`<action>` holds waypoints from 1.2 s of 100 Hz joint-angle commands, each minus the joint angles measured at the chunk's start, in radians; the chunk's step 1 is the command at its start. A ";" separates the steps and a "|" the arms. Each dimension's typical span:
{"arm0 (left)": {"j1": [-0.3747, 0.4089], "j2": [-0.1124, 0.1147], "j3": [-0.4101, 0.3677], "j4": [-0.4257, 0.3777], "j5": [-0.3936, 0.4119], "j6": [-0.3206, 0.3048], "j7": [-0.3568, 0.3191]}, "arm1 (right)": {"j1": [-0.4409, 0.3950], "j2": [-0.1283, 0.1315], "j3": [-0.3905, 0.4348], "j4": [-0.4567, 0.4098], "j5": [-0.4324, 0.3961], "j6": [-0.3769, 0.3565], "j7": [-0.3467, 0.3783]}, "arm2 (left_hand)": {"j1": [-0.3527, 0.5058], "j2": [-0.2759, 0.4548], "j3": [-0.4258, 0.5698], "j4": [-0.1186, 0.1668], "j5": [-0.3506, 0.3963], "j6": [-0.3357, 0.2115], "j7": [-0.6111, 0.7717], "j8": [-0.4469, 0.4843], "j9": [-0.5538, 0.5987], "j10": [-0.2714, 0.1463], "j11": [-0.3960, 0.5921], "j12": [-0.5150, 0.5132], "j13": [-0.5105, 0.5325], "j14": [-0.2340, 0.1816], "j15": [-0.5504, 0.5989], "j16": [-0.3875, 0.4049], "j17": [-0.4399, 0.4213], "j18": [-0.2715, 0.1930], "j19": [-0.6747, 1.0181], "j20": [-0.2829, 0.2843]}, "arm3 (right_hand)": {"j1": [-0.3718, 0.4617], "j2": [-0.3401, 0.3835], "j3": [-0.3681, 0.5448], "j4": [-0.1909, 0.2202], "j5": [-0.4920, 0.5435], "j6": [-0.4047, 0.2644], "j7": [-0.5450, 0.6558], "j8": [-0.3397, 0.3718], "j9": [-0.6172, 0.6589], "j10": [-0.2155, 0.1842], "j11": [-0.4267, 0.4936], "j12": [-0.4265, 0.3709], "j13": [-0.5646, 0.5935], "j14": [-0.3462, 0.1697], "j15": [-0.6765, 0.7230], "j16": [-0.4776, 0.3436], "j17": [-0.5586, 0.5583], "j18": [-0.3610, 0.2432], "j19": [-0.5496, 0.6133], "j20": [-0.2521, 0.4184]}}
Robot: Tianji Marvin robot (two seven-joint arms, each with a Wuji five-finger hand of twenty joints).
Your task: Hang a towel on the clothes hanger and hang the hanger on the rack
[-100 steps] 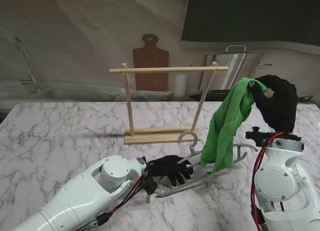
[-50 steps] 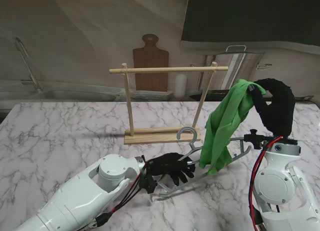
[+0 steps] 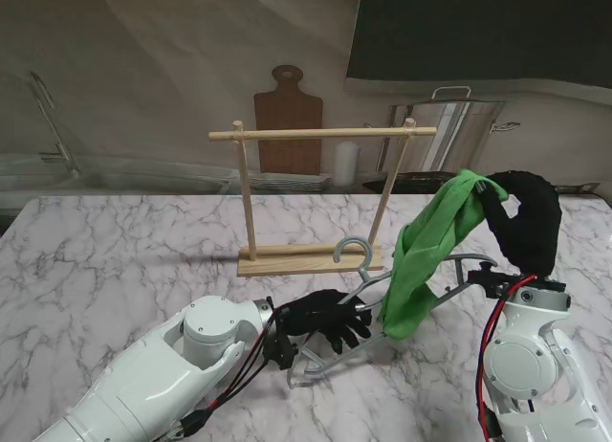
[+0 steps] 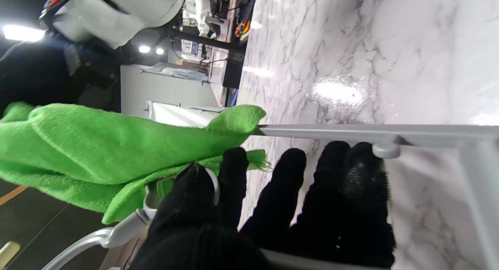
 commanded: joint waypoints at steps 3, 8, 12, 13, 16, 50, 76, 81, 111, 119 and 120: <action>0.008 -0.003 -0.008 -0.004 -0.021 0.010 -0.006 | -0.021 0.001 0.010 0.023 -0.020 -0.001 -0.010 | 0.067 0.094 0.025 -0.002 -0.003 -0.061 -0.004 -0.005 0.033 -0.005 0.012 0.001 0.030 0.031 0.017 -0.006 0.020 0.008 -0.314 -0.013 | 0.057 0.062 0.026 0.002 -0.009 -0.066 0.064 -0.010 -0.025 -0.019 0.036 -0.002 -0.012 -0.043 0.017 0.012 -0.014 -0.027 -0.017 0.009; 0.009 -0.004 -0.010 -0.002 -0.021 0.013 -0.005 | -0.031 0.002 0.016 0.024 -0.024 0.000 -0.006 | 0.068 0.093 0.025 -0.001 -0.003 -0.059 -0.004 -0.004 0.034 -0.004 0.012 0.001 0.029 0.032 0.017 -0.006 0.021 0.008 -0.313 -0.013 | 0.059 0.061 0.028 0.002 -0.009 -0.063 0.065 -0.011 -0.026 -0.015 0.036 -0.002 -0.013 -0.042 0.017 0.012 -0.015 -0.028 -0.018 0.009; 0.008 -0.005 -0.010 0.002 -0.018 0.014 -0.002 | -0.041 0.003 0.021 0.024 -0.028 0.001 -0.004 | 0.068 0.093 0.025 -0.001 -0.003 -0.060 -0.004 -0.004 0.033 -0.004 0.011 0.001 0.029 0.031 0.017 -0.006 0.021 0.009 -0.312 -0.013 | 0.060 0.062 0.028 0.002 -0.009 -0.060 0.066 -0.012 -0.027 -0.015 0.037 -0.002 -0.014 -0.039 0.017 0.012 -0.016 -0.027 -0.018 0.010; 0.008 -0.005 -0.011 0.003 -0.017 0.014 -0.001 | -0.044 0.003 0.022 0.023 -0.029 0.000 -0.004 | 0.068 0.093 0.025 -0.001 -0.003 -0.060 -0.004 -0.004 0.034 -0.004 0.012 0.001 0.029 0.032 0.017 -0.006 0.021 0.009 -0.312 -0.013 | 0.060 0.061 0.028 0.002 -0.009 -0.060 0.066 -0.013 -0.026 -0.015 0.037 -0.002 -0.014 -0.039 0.017 0.012 -0.016 -0.027 -0.018 0.010; 0.007 -0.006 -0.012 0.006 -0.017 0.016 0.003 | -0.054 0.004 0.027 0.019 -0.031 -0.003 -0.003 | 0.068 0.092 0.025 -0.001 -0.002 -0.059 -0.004 -0.003 0.034 -0.004 0.012 0.001 0.030 0.031 0.018 -0.006 0.021 0.009 -0.312 -0.013 | 0.061 0.060 0.029 0.002 -0.009 -0.057 0.067 -0.014 -0.026 -0.012 0.038 -0.002 -0.014 -0.037 0.018 0.012 -0.016 -0.026 -0.018 0.010; -0.006 -0.015 -0.019 0.032 -0.003 0.040 0.029 | -0.165 0.003 0.071 -0.068 -0.072 -0.077 -0.019 | 0.074 0.089 0.027 0.000 0.002 -0.046 -0.004 -0.001 0.041 -0.002 0.014 0.002 0.034 0.036 0.024 -0.004 0.026 0.010 -0.304 -0.012 | 0.065 0.060 0.028 0.003 -0.006 -0.049 0.068 -0.015 -0.023 -0.004 0.039 -0.002 -0.011 -0.030 0.022 0.014 -0.016 -0.020 -0.018 0.012; -0.002 -0.018 -0.024 0.032 -0.010 0.044 0.036 | -0.185 0.004 0.071 -0.093 -0.083 -0.091 -0.017 | 0.076 0.088 0.027 0.000 0.003 -0.042 -0.003 0.002 0.042 0.000 0.013 0.002 0.035 0.038 0.026 -0.005 0.028 0.015 -0.302 -0.013 | 0.066 0.058 0.030 0.003 -0.003 -0.048 0.065 -0.014 -0.021 -0.003 0.038 -0.002 -0.010 -0.027 0.022 0.014 -0.015 -0.018 -0.017 0.013; -0.002 -0.017 -0.025 0.029 -0.008 0.045 0.035 | -0.184 0.004 0.069 -0.093 -0.081 -0.089 -0.016 | 0.076 0.089 0.026 0.000 0.003 -0.040 -0.003 0.003 0.043 -0.001 0.013 0.002 0.035 0.037 0.025 -0.005 0.028 0.016 -0.302 -0.013 | 0.066 0.058 0.029 0.003 -0.003 -0.048 0.065 -0.013 -0.021 -0.002 0.038 -0.001 -0.011 -0.028 0.022 0.014 -0.015 -0.018 -0.017 0.013; 0.007 -0.014 -0.043 0.019 -0.003 0.048 0.045 | -0.186 0.006 0.068 -0.095 -0.086 -0.091 -0.011 | 0.077 0.088 0.027 0.001 0.005 -0.038 -0.003 0.004 0.044 0.000 0.013 0.002 0.036 0.038 0.025 -0.006 0.029 0.015 -0.301 -0.016 | 0.067 0.058 0.030 0.003 0.000 -0.044 0.063 -0.012 -0.019 0.001 0.038 -0.001 -0.009 -0.026 0.023 0.014 -0.015 -0.018 -0.016 0.013; 0.011 -0.015 -0.047 0.017 -0.004 0.043 0.051 | -0.186 0.007 0.067 -0.096 -0.087 -0.087 -0.009 | 0.077 0.087 0.026 0.001 0.006 -0.038 -0.003 0.005 0.045 -0.001 0.014 0.002 0.037 0.037 0.026 -0.007 0.030 0.015 -0.301 -0.016 | 0.068 0.057 0.031 0.004 0.000 -0.043 0.062 -0.011 -0.018 0.001 0.038 0.000 -0.009 -0.025 0.023 0.014 -0.016 -0.017 -0.016 0.013; 0.011 -0.015 -0.048 0.016 -0.004 0.043 0.052 | -0.187 0.007 0.067 -0.096 -0.087 -0.086 -0.008 | 0.077 0.087 0.026 0.001 0.006 -0.037 -0.003 0.005 0.045 -0.001 0.014 0.002 0.037 0.037 0.025 -0.007 0.030 0.015 -0.301 -0.016 | 0.067 0.056 0.031 0.004 0.001 -0.043 0.062 -0.011 -0.018 0.002 0.038 0.000 -0.010 -0.025 0.023 0.014 -0.016 -0.017 -0.016 0.013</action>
